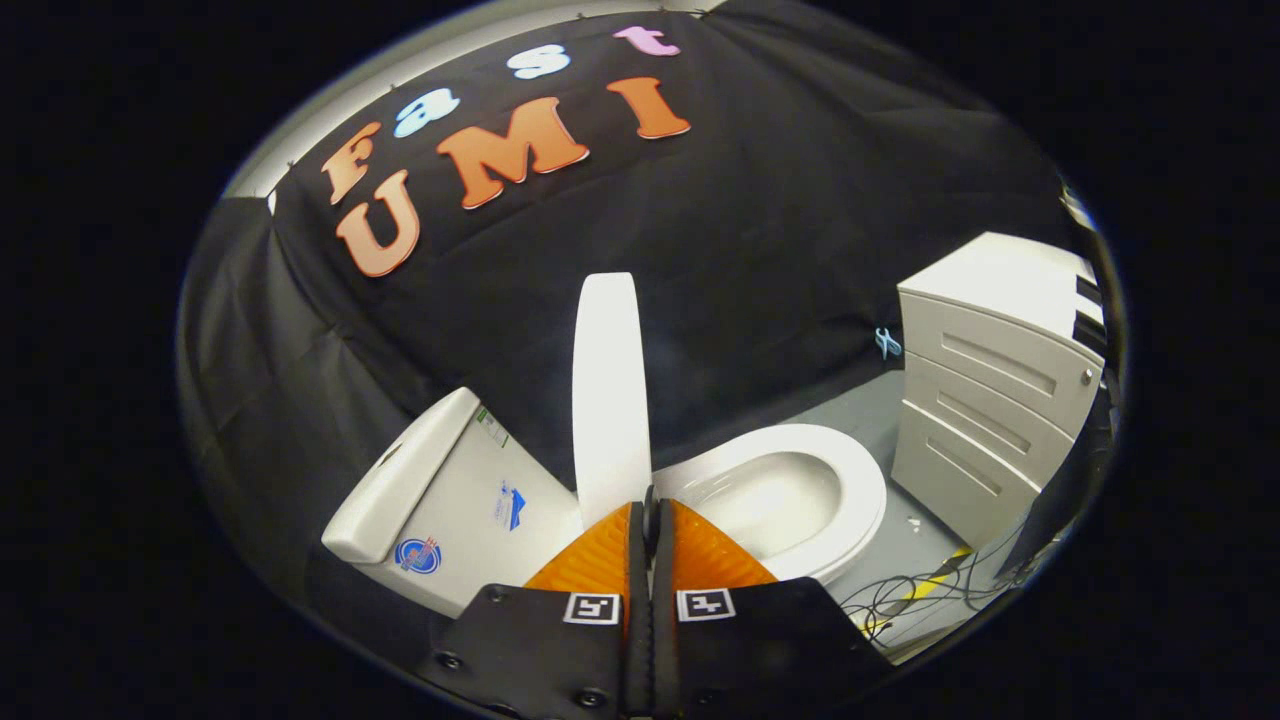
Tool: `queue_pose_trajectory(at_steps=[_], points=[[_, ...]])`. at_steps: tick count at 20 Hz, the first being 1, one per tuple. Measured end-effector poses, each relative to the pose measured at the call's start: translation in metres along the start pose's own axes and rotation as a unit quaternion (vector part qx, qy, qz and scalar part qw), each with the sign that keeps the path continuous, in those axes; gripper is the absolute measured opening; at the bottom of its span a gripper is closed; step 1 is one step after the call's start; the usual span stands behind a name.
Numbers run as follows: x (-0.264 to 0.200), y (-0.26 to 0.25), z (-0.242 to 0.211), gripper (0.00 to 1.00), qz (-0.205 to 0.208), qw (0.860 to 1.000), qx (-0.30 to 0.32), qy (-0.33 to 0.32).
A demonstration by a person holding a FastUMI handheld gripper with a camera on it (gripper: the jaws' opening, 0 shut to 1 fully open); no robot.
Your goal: Open the toilet lid.
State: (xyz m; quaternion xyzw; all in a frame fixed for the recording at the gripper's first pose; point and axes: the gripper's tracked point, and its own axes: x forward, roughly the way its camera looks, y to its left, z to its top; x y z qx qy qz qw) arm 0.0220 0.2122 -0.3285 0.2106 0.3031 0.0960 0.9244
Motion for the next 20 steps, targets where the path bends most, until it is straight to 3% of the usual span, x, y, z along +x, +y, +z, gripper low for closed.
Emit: queue_pose_trajectory(at_steps=[7, 14, 16, 17, 20], points=[[-0.003, 0.098, -0.013, 0.07, 0.045, 0.990, -0.131, -0.017], [-0.004, 0.179, -0.048, 0.07, 0.110, 0.979, -0.173, -0.002], [-0.002, 0.182, -0.044, 0.08, 0.090, 0.974, -0.206, -0.032], [-0.001, 0.183, -0.052, 0.08, 0.099, 0.972, -0.212, -0.019], [-0.007, 0.182, -0.069, 0.63, 0.110, 0.975, -0.191, 0.017]])
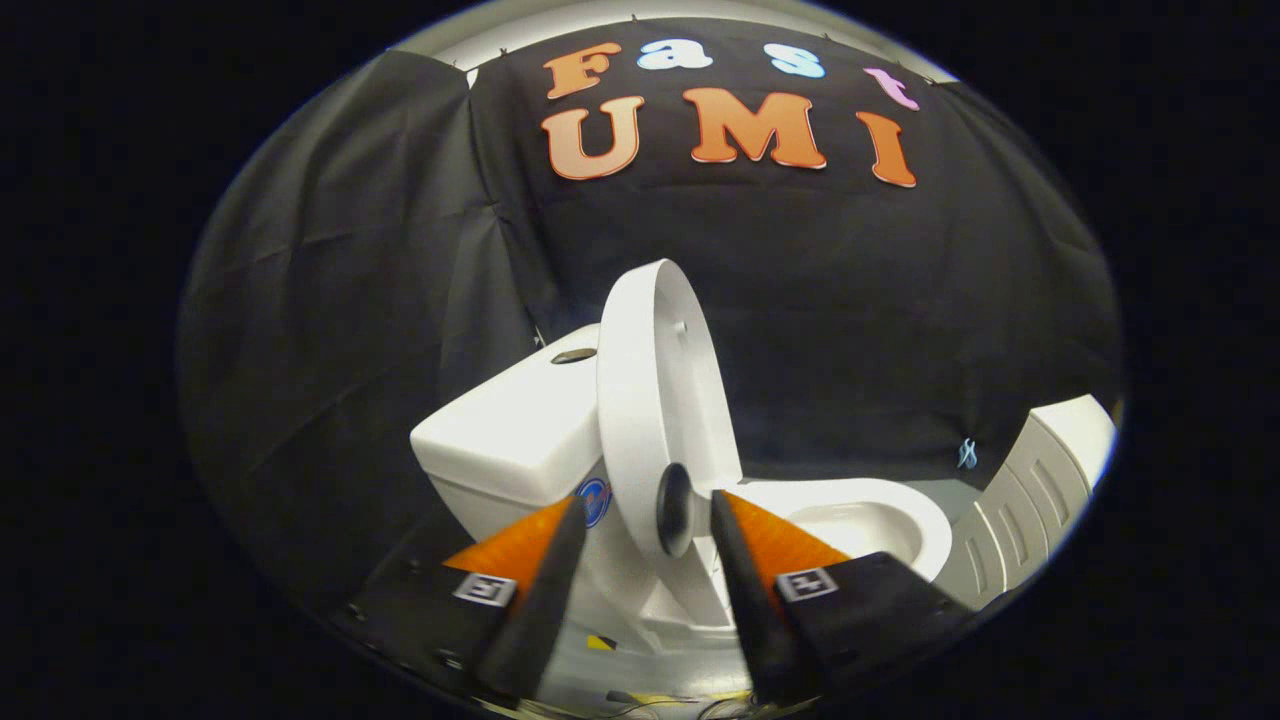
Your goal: Open the toilet lid.
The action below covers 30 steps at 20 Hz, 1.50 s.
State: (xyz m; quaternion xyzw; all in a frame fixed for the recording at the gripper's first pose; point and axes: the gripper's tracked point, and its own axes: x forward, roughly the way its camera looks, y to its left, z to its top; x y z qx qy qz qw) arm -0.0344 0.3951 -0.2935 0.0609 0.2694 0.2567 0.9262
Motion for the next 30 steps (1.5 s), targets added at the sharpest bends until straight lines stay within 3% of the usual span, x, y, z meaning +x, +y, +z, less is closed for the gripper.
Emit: queue_pose_trajectory(at_steps=[2, 6, 9, 11, 16, 23, 30], points=[[-0.015, -0.012, 0.020, 1.00, -0.012, 0.999, 0.011, -0.031], [-0.071, -0.044, 0.066, 0.99, -0.034, 0.994, 0.044, -0.090], [-0.115, -0.090, 0.091, 0.99, -0.089, 0.986, 0.059, -0.128], [-0.140, -0.117, 0.102, 0.98, -0.128, 0.981, 0.060, -0.136], [-0.171, -0.145, 0.115, 0.98, -0.179, 0.973, 0.053, -0.137], [-0.195, -0.133, 0.139, 0.98, -0.194, 0.966, 0.007, -0.170], [-0.208, -0.130, 0.150, 0.98, -0.197, 0.961, 0.008, -0.194]])
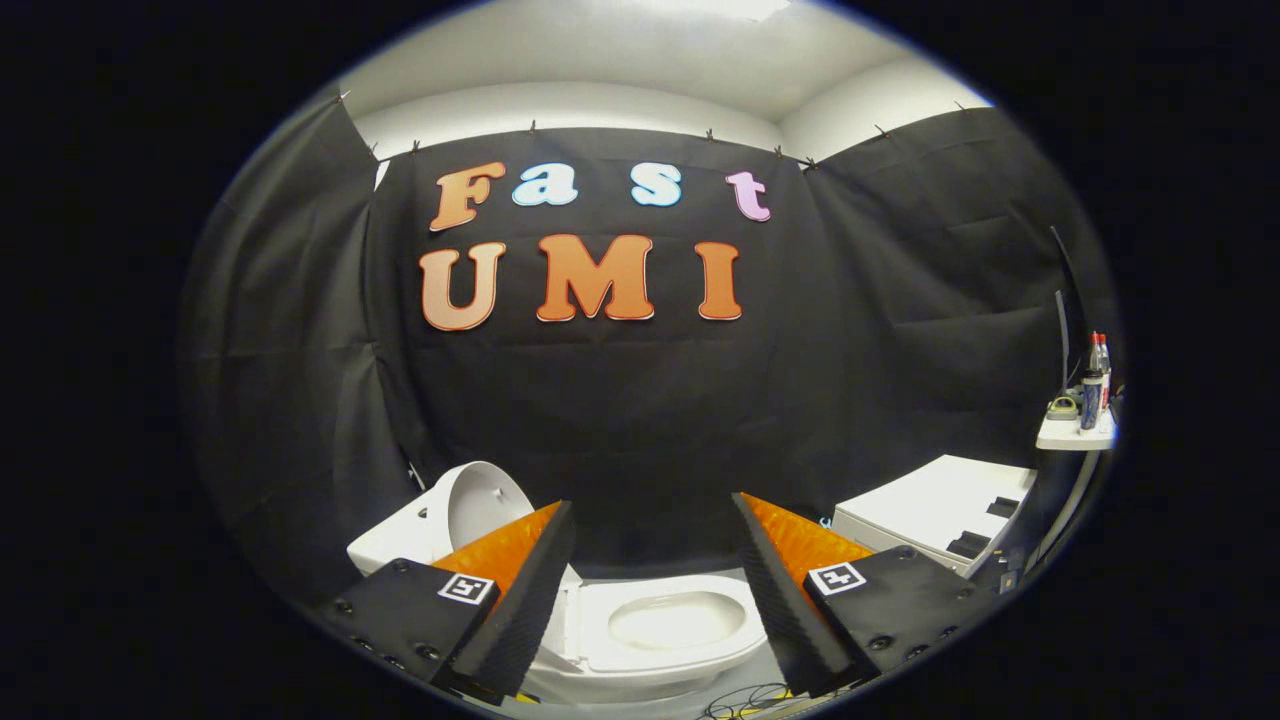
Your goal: Open the toilet lid.
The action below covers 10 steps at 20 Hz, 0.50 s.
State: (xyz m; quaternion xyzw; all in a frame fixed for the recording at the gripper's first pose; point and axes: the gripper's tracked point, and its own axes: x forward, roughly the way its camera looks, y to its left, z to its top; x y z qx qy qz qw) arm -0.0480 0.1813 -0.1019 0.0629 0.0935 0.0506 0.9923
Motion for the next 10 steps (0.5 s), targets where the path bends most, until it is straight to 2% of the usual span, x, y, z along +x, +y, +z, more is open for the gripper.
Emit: queue_pose_trajectory(at_steps=[10], points=[[-0.007, -0.006, 0.013, 0.98, -0.009, 1.000, 0.007, -0.013]])
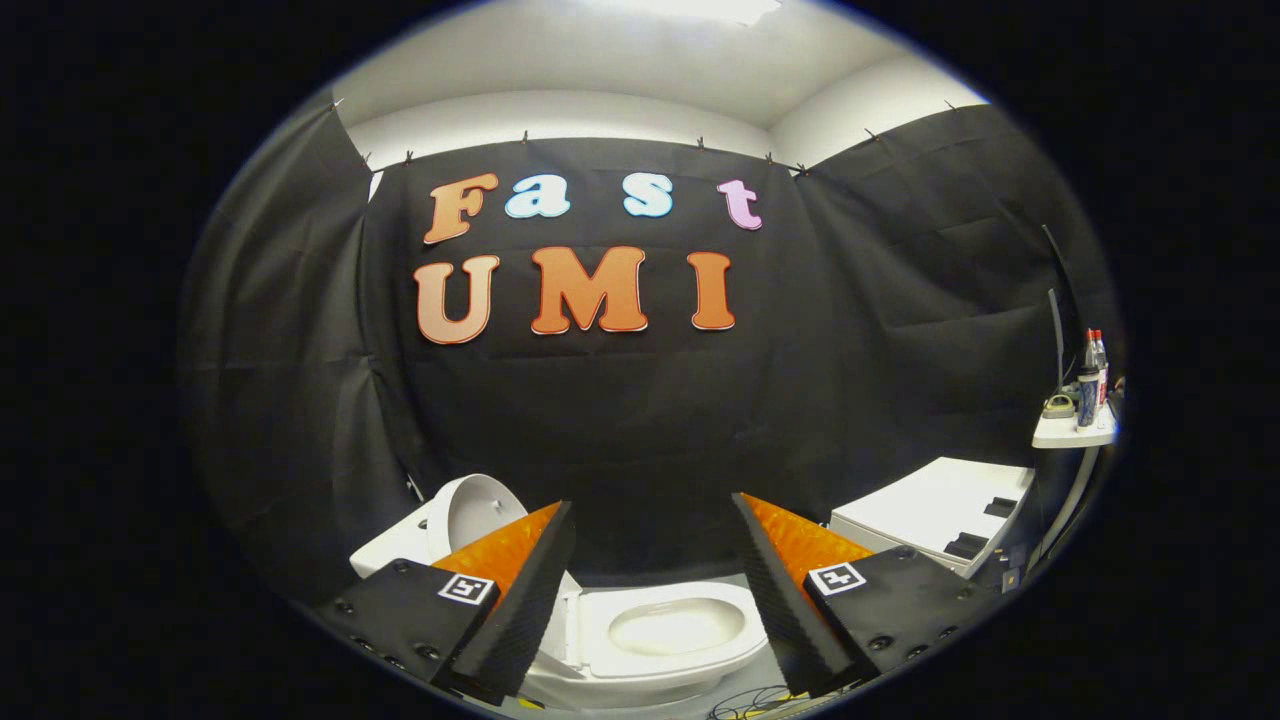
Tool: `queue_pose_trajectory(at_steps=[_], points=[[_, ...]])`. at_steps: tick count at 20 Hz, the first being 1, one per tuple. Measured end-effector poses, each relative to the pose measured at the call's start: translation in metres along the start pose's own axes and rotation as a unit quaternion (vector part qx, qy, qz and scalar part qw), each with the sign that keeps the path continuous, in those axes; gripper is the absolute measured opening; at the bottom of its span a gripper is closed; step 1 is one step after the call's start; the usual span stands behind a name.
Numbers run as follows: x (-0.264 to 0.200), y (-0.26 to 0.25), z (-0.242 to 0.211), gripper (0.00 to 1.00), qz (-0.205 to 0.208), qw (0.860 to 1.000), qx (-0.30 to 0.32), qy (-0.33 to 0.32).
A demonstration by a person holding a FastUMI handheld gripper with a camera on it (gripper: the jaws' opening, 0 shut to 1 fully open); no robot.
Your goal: Open the toilet lid.
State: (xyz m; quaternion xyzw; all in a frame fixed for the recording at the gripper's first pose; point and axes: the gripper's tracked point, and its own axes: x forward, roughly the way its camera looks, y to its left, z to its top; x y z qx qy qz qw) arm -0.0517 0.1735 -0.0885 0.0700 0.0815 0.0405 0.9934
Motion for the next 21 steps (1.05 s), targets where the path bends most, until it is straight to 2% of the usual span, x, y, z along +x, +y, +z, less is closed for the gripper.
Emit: queue_pose_trajectory(at_steps=[7, 21], points=[[-0.001, -0.008, 0.001, 0.98, -0.011, 1.000, 0.000, 0.000], [-0.001, 0.001, -0.001, 0.98, -0.009, 1.000, -0.001, 0.004]])
